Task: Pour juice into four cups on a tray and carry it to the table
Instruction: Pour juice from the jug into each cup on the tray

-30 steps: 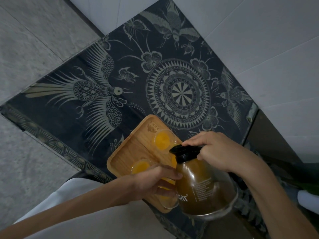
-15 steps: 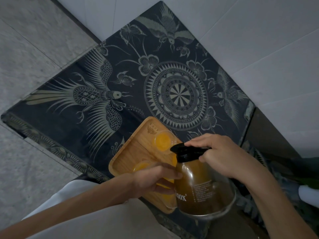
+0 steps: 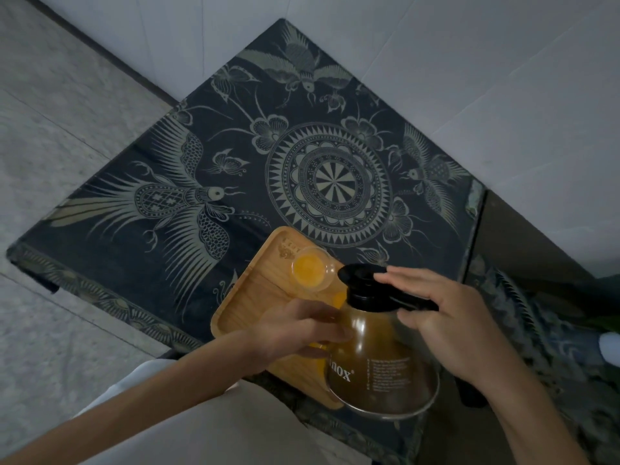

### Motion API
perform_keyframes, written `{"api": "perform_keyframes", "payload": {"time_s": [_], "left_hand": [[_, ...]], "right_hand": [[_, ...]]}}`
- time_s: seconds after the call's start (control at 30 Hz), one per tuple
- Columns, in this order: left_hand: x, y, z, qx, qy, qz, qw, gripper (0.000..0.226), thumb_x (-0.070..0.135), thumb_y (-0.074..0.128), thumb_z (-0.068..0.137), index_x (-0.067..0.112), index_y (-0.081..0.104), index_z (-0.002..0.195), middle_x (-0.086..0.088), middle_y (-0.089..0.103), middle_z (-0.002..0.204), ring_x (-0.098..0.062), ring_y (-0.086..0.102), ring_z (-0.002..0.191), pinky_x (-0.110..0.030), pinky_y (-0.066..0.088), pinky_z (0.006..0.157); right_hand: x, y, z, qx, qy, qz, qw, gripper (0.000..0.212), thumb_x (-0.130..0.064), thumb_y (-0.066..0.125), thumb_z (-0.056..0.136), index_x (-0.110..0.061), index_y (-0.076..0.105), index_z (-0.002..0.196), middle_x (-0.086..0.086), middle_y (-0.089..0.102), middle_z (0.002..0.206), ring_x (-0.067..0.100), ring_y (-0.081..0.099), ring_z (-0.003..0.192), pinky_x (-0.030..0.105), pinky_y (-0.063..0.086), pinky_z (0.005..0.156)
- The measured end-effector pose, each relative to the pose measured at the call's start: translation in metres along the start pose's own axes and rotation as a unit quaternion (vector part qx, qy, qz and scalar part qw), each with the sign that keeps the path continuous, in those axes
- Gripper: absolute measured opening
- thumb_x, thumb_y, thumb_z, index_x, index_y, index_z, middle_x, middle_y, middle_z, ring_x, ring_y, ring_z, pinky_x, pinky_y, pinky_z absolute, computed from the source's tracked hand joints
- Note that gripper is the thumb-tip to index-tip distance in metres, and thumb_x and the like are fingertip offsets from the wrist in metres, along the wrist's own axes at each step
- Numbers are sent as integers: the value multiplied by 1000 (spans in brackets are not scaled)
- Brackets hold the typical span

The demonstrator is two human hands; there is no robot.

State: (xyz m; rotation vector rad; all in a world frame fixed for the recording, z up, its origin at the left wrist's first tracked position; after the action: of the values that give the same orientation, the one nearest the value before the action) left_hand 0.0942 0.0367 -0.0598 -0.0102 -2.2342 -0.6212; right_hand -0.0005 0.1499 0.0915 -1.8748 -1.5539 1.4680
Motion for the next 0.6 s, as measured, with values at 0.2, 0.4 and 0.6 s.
{"api": "perform_keyframes", "payload": {"time_s": [0.2,0.4,0.6], "left_hand": [[6,8,-4,56,20,93,994,72,63,82,67,38,67,134,12,68,135,-11,70,119,-36,60,104],[16,47,-3,84,38,141,986,61,52,83,81,35,65,137,11,70,133,-9,71,115,-32,60,103],[21,98,9,99,49,199,974,50,37,80,91,29,65,138,12,71,128,-8,69,113,-30,57,104]], "right_hand": [[21,-14,-31,53,-45,60,996,62,5,70,85,-48,72,116,-36,58,130,-26,42,120,-8,27,89],[54,-32,-68,96,-89,109,985,60,6,70,85,-43,72,120,-34,58,133,-19,46,125,-3,33,95],[108,-49,-104,139,-101,150,974,62,6,72,83,-40,70,124,-36,56,135,-14,49,127,6,40,99]]}}
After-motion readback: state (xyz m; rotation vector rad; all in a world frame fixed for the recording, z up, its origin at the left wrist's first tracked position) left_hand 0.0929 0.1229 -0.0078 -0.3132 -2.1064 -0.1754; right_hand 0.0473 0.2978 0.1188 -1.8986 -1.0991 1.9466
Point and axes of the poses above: each hand's wrist, its own z-axis towards the middle knuckle, its own y-axis out of the palm, x = y × z, the point moved 9 cm from there along z, towards the middle knuckle
